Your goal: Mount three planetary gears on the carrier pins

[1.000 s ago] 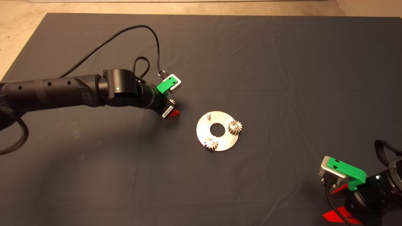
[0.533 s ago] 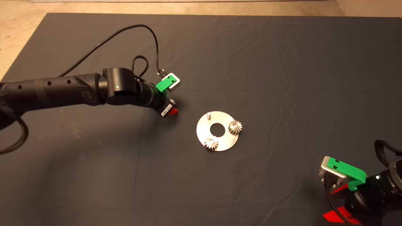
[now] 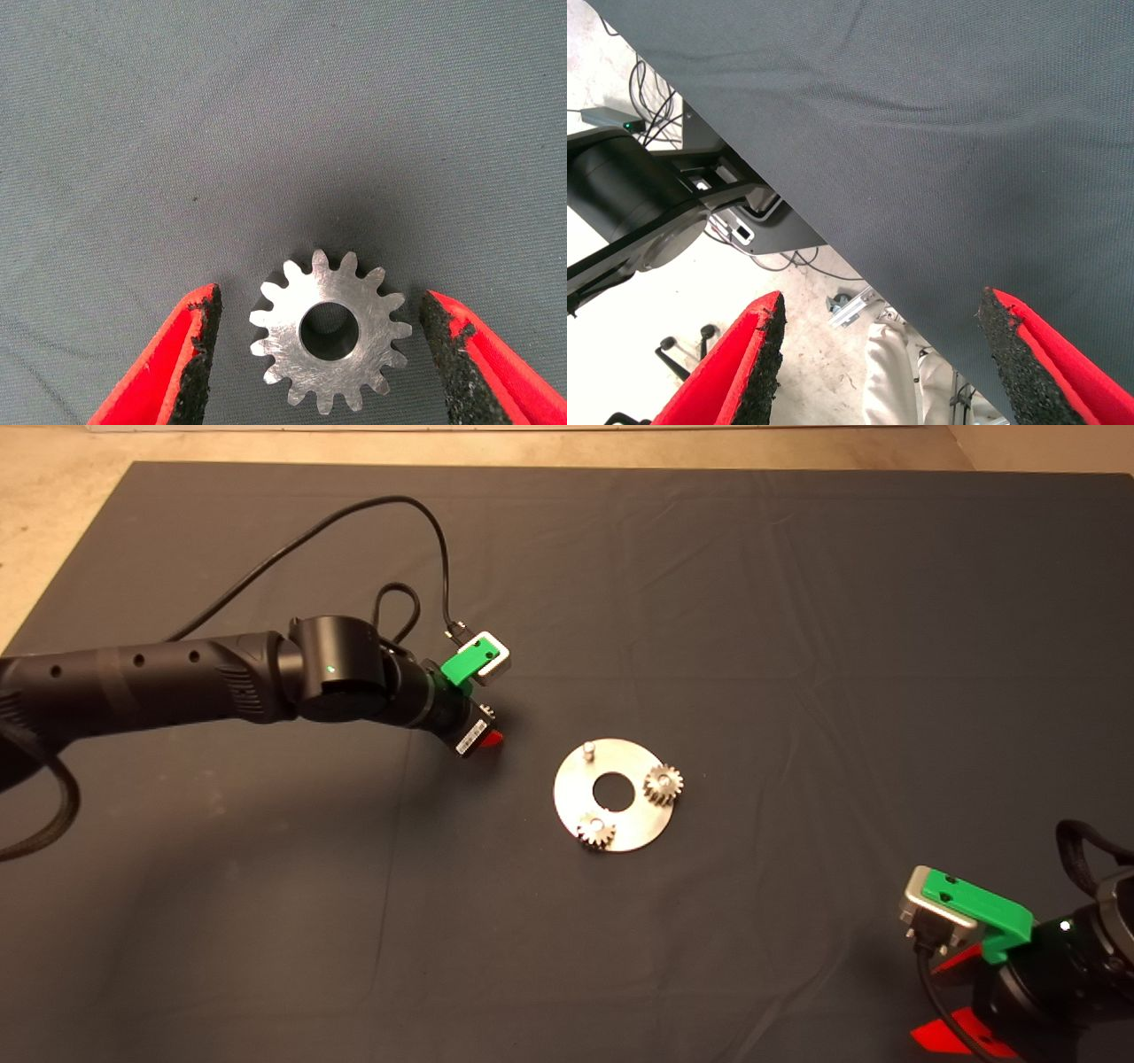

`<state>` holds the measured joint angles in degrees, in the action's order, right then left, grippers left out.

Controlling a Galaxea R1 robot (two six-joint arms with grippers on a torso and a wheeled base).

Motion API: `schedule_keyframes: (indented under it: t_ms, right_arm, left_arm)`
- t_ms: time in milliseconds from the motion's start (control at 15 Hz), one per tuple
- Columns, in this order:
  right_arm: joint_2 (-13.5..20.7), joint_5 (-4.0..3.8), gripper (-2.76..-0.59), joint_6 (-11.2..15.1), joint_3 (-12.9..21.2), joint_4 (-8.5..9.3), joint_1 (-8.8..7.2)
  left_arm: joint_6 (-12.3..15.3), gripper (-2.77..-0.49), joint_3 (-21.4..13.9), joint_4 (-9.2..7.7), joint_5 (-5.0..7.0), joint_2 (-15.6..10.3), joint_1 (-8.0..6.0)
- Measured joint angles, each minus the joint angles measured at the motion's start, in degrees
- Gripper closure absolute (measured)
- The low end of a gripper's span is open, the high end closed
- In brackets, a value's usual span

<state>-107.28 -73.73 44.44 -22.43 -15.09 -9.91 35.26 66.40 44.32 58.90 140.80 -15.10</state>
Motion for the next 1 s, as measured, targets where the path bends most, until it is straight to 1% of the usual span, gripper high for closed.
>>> schedule_keyframes:
  t_ms: [67,133,200,267,400,733,867,1000]
  right_arm:
    - [0.0,0.02,-1.61,0.0,0.0,0.00,0.00]
    - [0.0,0.00,-1.61,0.0,0.0,0.00,0.01]
    - [0.0,0.02,-1.61,0.0,0.0,0.00,0.00]
    - [0.0,0.02,-1.61,0.0,0.0,0.01,0.00]
    - [0.0,0.02,-1.61,0.0,0.0,0.02,0.00]
    - [0.0,0.00,-1.61,0.0,0.0,0.05,-0.06]
    - [0.0,0.02,-1.61,0.0,0.0,0.07,-0.17]
    - [0.0,0.02,-1.61,0.0,0.0,0.10,-0.17]
  left_arm:
    - [0.0,-1.53,0.0,0.00,-0.01,0.0,-0.01]
    - [0.0,-1.50,0.0,0.00,-0.39,0.0,-0.01]
    - [0.0,-1.40,0.0,0.00,-0.86,0.0,-0.01]
    - [0.0,-1.38,0.0,-0.01,-0.91,0.0,0.01]
    - [0.0,-1.24,0.0,-0.01,-0.91,0.0,0.00]
    - [0.0,-1.23,0.0,-0.01,-0.91,0.0,0.00]
    - [0.0,-1.10,0.0,-0.04,-0.91,0.0,0.01]
    - [0.0,-1.09,0.0,-0.03,-0.91,-0.1,0.01]
